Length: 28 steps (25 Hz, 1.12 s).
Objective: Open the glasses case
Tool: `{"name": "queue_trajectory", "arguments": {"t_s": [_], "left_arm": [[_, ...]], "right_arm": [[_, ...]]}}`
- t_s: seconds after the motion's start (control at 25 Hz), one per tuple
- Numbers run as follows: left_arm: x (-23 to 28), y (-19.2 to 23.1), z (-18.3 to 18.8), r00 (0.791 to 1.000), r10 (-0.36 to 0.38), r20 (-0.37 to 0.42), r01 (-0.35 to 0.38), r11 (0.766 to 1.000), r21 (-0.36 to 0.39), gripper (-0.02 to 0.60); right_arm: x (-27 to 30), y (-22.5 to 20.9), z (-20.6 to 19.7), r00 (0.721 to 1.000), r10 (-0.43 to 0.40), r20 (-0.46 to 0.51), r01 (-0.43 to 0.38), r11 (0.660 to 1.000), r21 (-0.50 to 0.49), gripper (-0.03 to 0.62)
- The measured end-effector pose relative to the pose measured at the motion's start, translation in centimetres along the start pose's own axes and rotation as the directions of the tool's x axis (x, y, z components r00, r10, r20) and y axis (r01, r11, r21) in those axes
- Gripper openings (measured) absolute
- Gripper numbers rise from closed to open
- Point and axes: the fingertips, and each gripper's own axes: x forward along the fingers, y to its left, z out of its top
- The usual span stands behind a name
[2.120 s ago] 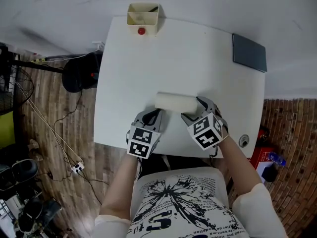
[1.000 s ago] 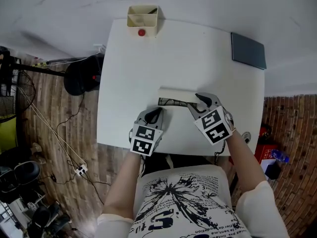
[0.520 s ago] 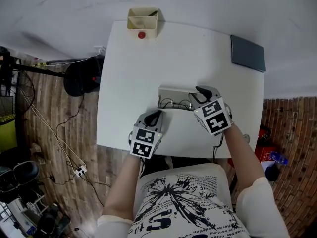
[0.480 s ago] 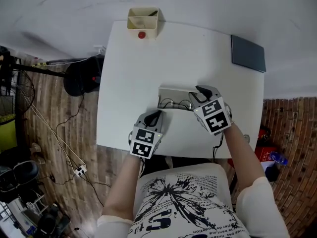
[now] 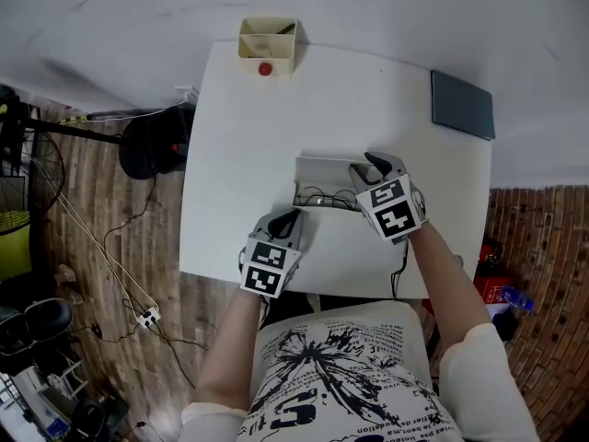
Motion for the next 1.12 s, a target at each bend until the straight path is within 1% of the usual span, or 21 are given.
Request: {"name": "queue_trajectory", "arguments": {"t_s": [0.12,0.24,0.28,0.36,0.4,0.52,0.64,0.76,0.88,1.0,1.04,1.12], "left_arm": [[0.0,0.1,-0.3,1.0,-0.007,-0.015,0.007,1.0,-0.008,0.014],[0.0,-0.1,0.2,1.0,-0.023,-0.01,0.023,1.0,-0.006,0.014],[-0.1,-0.1,0.2,1.0,-0.025,-0.014,0.025,1.0,0.0,0.014],[-0.2,0.1,0.0,1.0,-0.024,-0.019,0.024,1.0,0.013,0.014],[-0.4,0.1,0.0,1.0,-0.022,-0.015,0.022,1.0,0.015,0.014],[-1.4,0.3,0.4,1.0,-0.021,0.008,0.02,0.999,0.027,0.014],[-3.0,0.1,1.9,0.999,-0.03,0.042,0.028,0.998,0.053,0.014],[-5.1,-0.4,4.5,0.993,-0.041,0.109,0.031,0.995,0.09,0.014],[-8.2,-1.7,7.6,0.978,-0.058,0.202,0.028,0.989,0.145,0.014],[-12.0,-3.4,10.8,0.95,-0.086,0.3,0.023,0.978,0.209,0.014],[-13.2,-4.0,11.7,0.939,-0.097,0.329,0.02,0.973,0.231,0.014],[-15.5,-5.0,13.2,0.92,-0.116,0.375,0.011,0.962,0.273,0.014]], "right_arm": [[0.0,-0.2,0.0,1.0,-0.008,0.013,0.008,1.0,0.003,0.166],[0.0,-0.5,-0.2,0.999,-0.025,0.019,0.025,0.999,0.038,0.178],[0.0,-0.6,-0.3,0.999,-0.034,0.02,0.033,0.998,0.05,0.19],[-0.4,-0.7,-0.4,0.998,-0.056,0.027,0.054,0.996,0.068,0.267],[-0.8,-0.8,-0.3,0.997,-0.071,0.036,0.068,0.995,0.075,0.268],[-2.8,-0.7,0.6,0.989,-0.115,0.09,0.107,0.991,0.082,0.268],[-5.2,0.0,2.0,0.974,-0.143,0.174,0.133,0.989,0.068,0.268],[-8.3,1.4,3.8,0.957,-0.15,0.249,0.136,0.988,0.073,0.239],[-11.8,3.1,4.9,0.934,-0.157,0.32,0.138,0.987,0.08,0.189],[-15.4,4.4,5.4,0.907,-0.175,0.382,0.152,0.984,0.088,0.149],[-16.7,4.5,5.6,0.893,-0.192,0.408,0.161,0.981,0.11,0.126],[-19.5,4.5,6.1,0.853,-0.245,0.46,0.183,0.967,0.175,0.081]]}}
